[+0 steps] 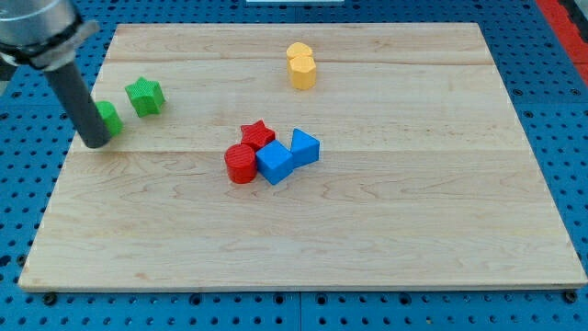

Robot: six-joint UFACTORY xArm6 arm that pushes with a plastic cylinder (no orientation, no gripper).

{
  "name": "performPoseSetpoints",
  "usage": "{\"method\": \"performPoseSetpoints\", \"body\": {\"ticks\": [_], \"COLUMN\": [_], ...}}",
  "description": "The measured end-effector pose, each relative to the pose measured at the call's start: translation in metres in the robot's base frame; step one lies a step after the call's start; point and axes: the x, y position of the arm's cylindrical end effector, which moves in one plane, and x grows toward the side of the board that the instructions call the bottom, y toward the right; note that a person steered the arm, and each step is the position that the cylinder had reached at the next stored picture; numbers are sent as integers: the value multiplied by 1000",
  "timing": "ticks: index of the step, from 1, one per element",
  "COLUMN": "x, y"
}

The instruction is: Push the green star along with the green circle to the bottom of the yellow hexagon

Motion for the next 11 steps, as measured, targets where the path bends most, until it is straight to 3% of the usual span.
{"method": "performPoseSetpoints", "body": {"ticks": [2, 3, 4, 7, 9, 11], "x": [-39, -38, -74, -32, -52, -89], "y": [14, -41, -22, 153, 257, 321]}}
